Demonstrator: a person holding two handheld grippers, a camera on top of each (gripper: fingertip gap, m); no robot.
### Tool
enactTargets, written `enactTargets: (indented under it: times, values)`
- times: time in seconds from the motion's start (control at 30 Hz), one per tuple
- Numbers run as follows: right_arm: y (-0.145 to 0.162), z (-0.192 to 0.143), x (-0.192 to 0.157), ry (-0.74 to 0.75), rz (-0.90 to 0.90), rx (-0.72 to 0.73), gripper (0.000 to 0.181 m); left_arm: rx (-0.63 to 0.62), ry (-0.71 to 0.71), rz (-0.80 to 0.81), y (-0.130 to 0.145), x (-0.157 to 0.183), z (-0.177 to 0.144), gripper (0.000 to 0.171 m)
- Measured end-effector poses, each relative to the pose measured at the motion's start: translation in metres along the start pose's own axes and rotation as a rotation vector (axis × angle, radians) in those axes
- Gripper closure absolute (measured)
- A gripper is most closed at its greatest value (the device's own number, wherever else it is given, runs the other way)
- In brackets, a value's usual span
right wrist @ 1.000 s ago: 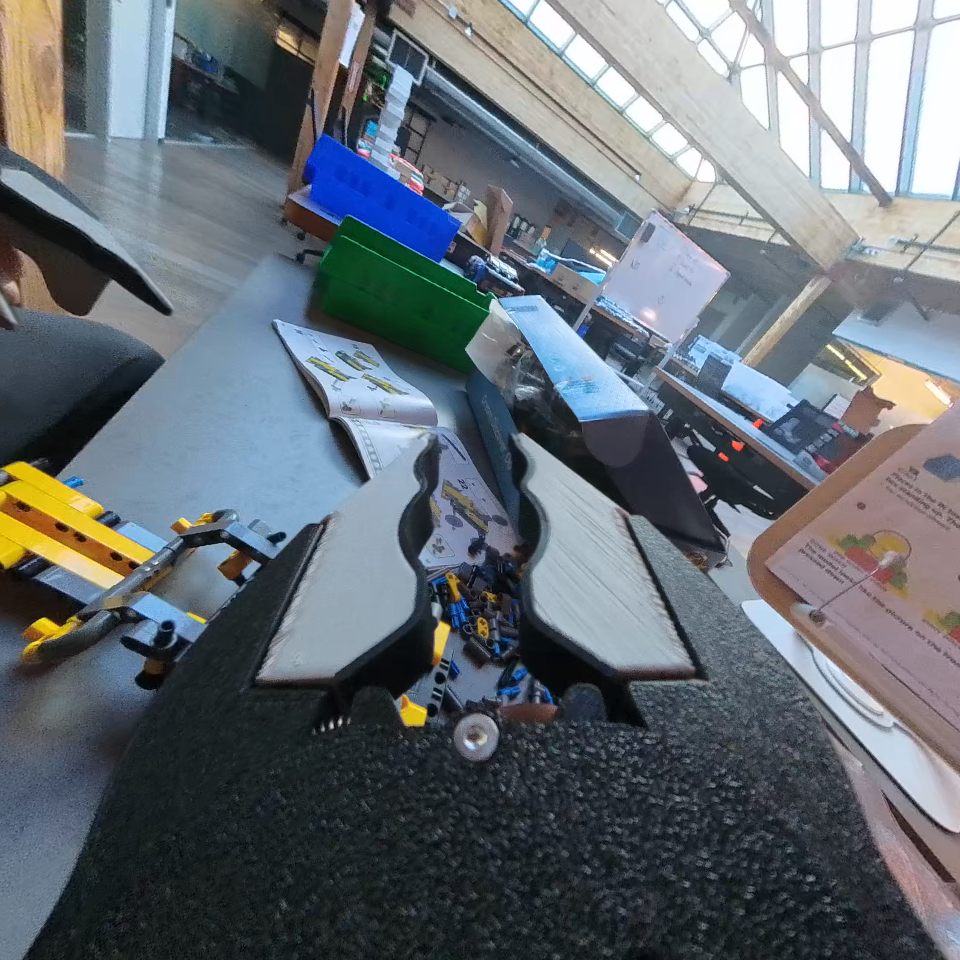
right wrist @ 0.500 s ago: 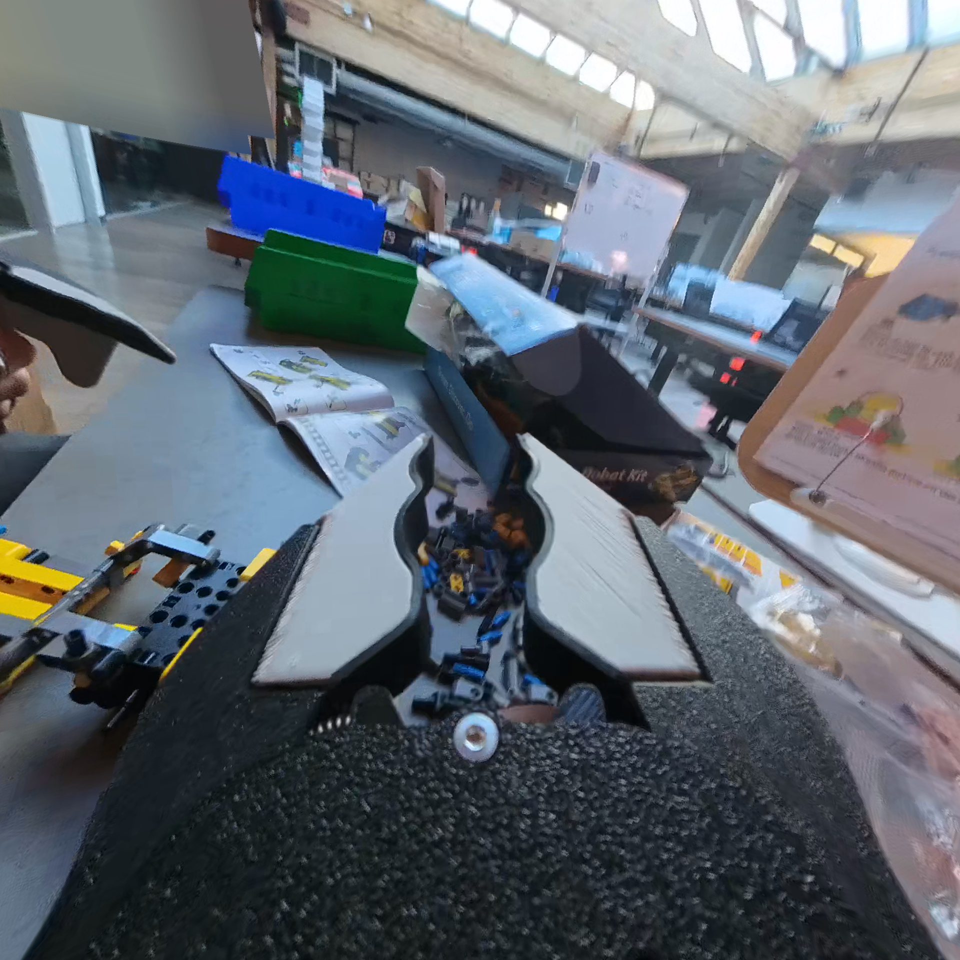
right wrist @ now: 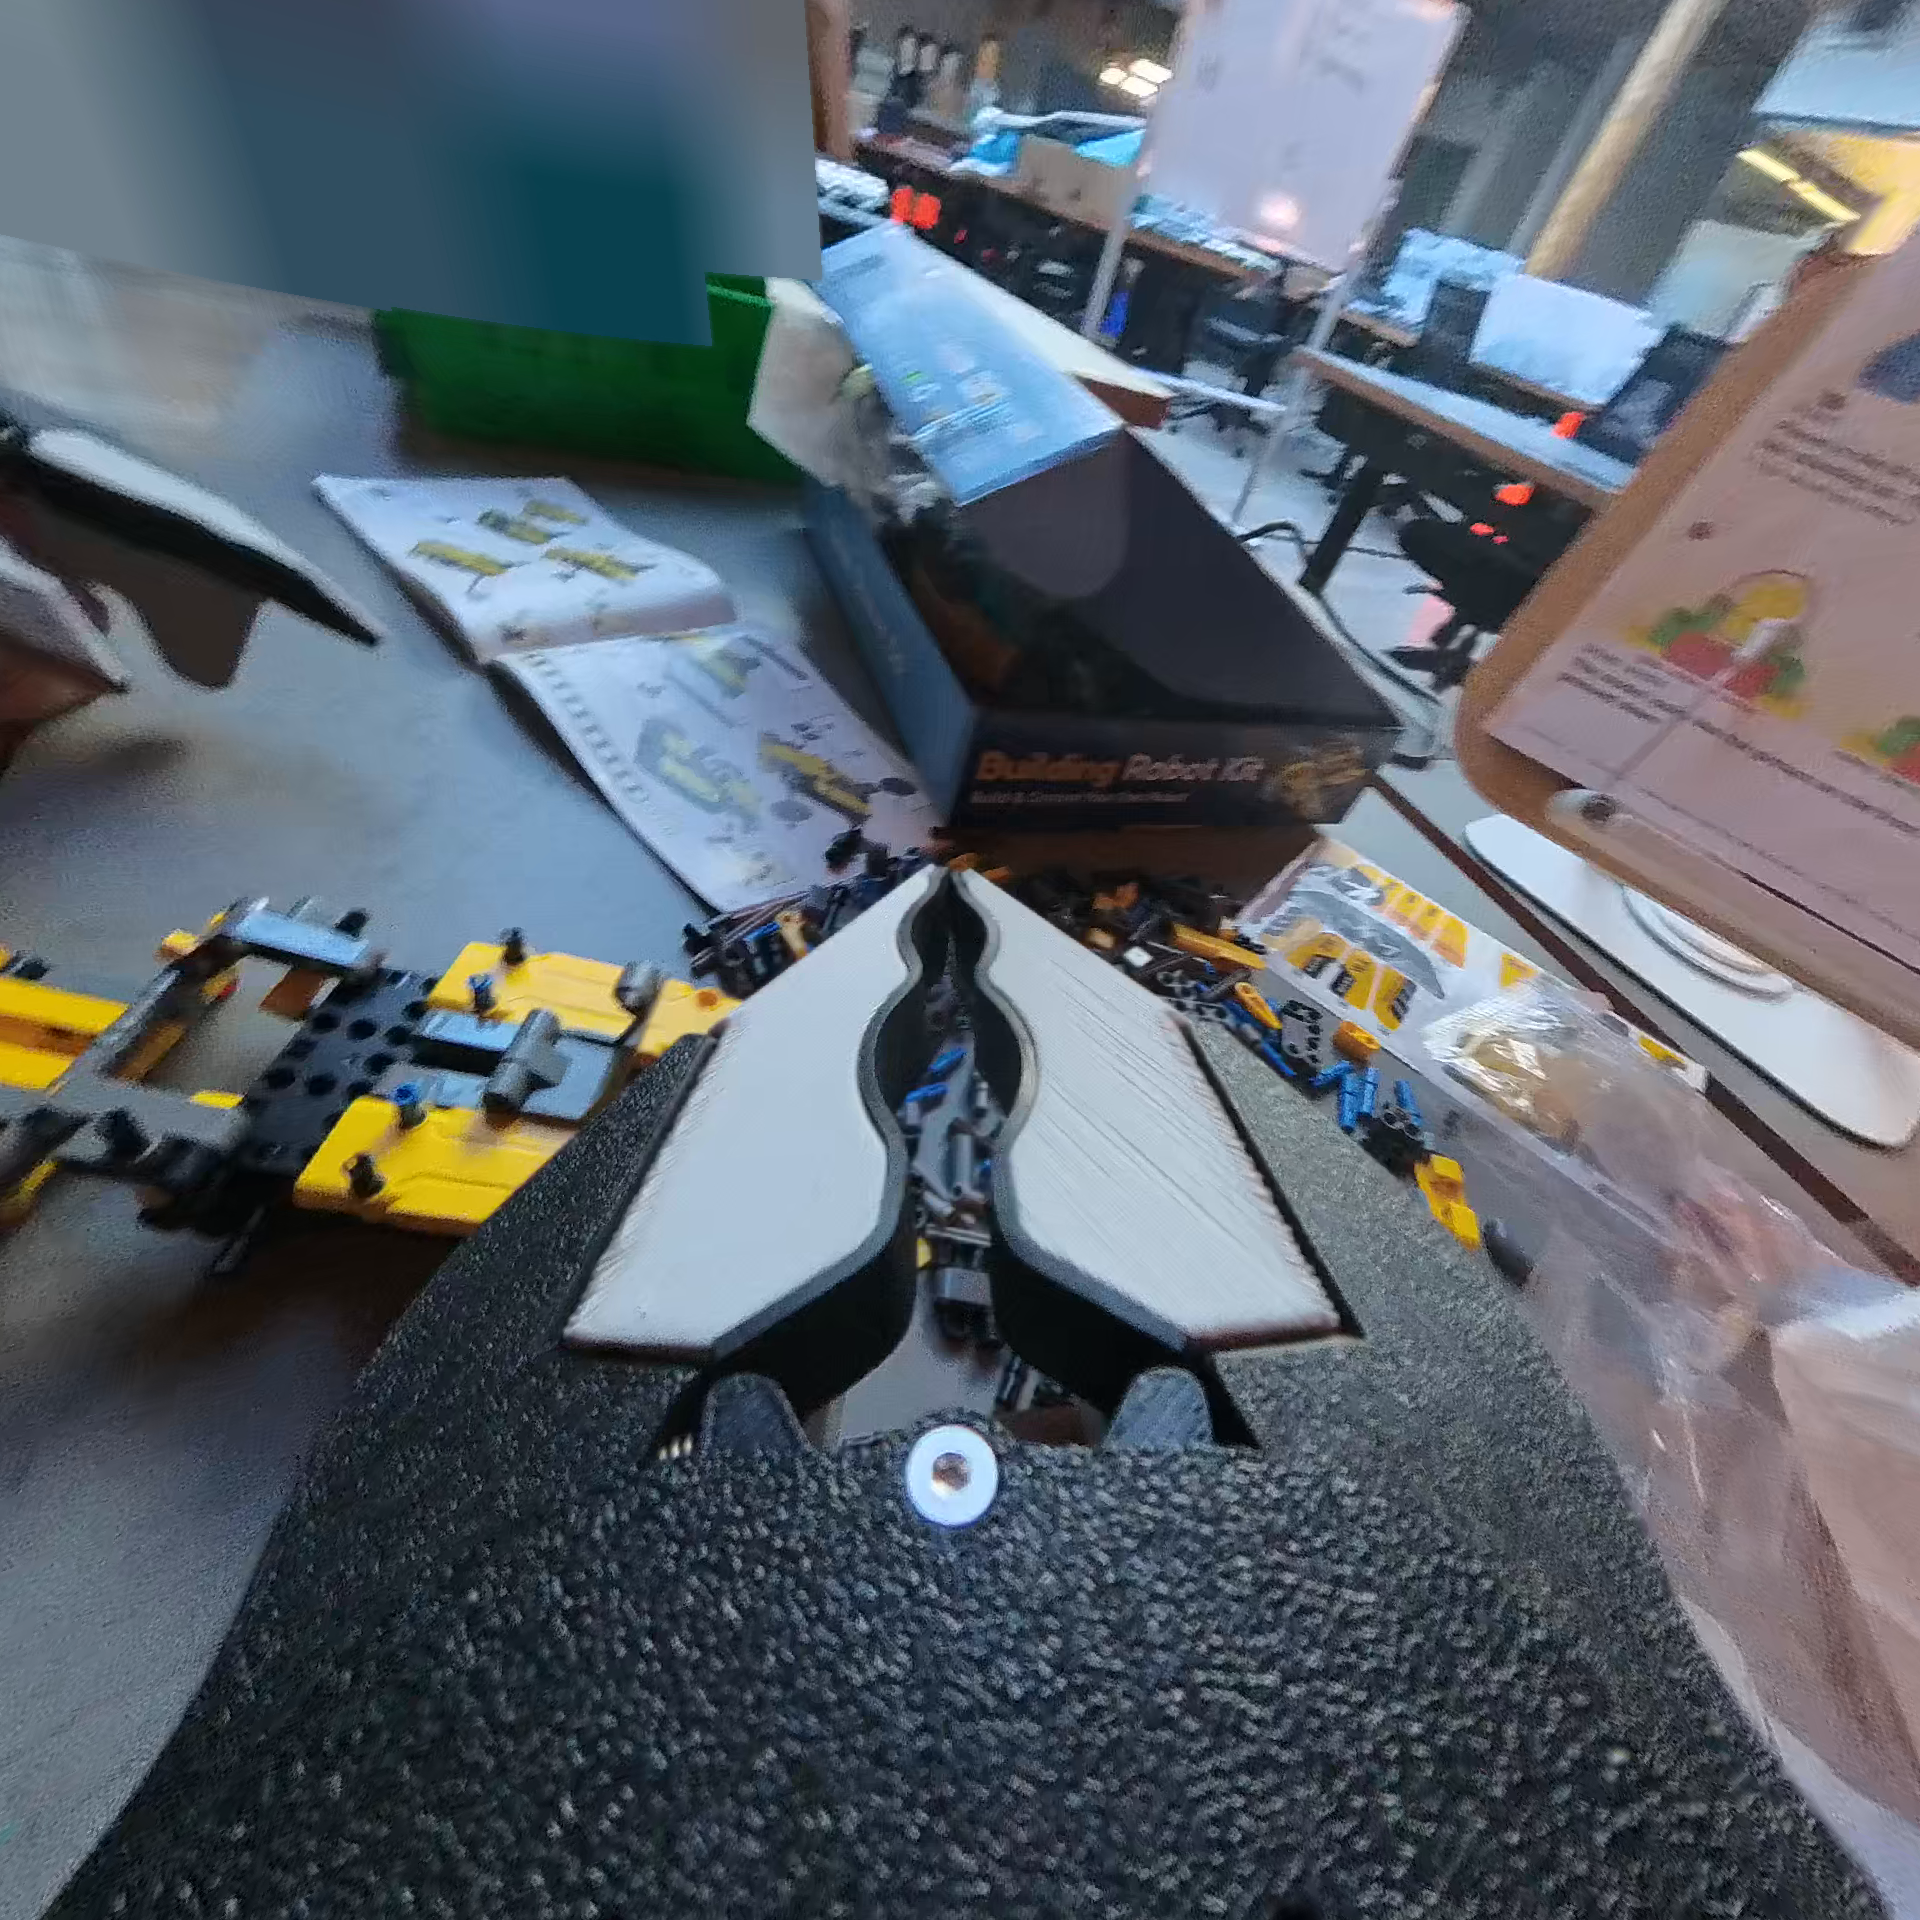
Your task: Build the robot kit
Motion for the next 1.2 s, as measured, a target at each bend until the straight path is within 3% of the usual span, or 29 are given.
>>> enactTargets:
  times: [0.1, 0.27, 0.4, 0.47, 0.5, 0.53, 0.6, 0.7, 0.77, 1.2]
  values:
    - [-0.003, -0.001, 0.008, 0.013, 0.102, 0.058, 0.181, 0.013, -0.003, 0.042, 0.002, 0.003, -0.005, 0.104]
    - [-0.003, 0.001, 0.005, 0.075, 0.025, 0.041, 0.178, -0.033, -0.001, 0.068, 0.016, 0.005, -0.026, 0.102]
    - [-0.008, -0.001, 0.004, 0.139, -0.03, 0.066, 0.181, 0.009, -0.028, 0.14, 0.013, 0.009, -0.044, 0.103]
    - [-0.014, -0.004, 0.006, 0.176, -0.016, 0.122, 0.164, 0.011, -0.028, 0.142, 0.012, 0.009, -0.051, 0.104]
    - [-0.016, -0.006, 0.005, 0.166, -0.041, 0.123, 0.181, 0.01, -0.033, 0.133, 0.013, 0.008, -0.053, 0.104]
    - [-0.018, -0.008, 0.005, 0.192, -0.065, 0.13, 0.181, 0.002, -0.037, 0.115, 0.013, 0.006, -0.054, 0.104]
    - [-0.021, -0.014, 0.008, 0.24, -0.073, 0.172, 0.181, -0.021, -0.033, 0.083, 0.014, 0.004, -0.054, 0.103]
    - [-0.023, -0.024, 0.013, 0.285, -0.077, 0.221, 0.163, -0.036, -0.023, 0.094, 0.015, 0.006, -0.054, 0.103]
    - [-0.023, -0.029, 0.013, 0.282, -0.058, 0.254, 0.177, -0.034, -0.026, 0.111, 0.016, 0.009, -0.049, 0.105]
    - [-0.031, -0.028, -0.001, 0.268, -0.082, 0.289, 0.177, -0.047, 0.016, 0.201, 0.019, 0.034, -0.018, 0.107]
Point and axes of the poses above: each gripper's, where its closed fingertips meet, z out along the fingers, y out of its underside, x = y × z across the jaws, the point moved 7 cm from there along -z, back along the fingers, and after that the axes turned 11 degrees about -y, right-handed, at the moved point
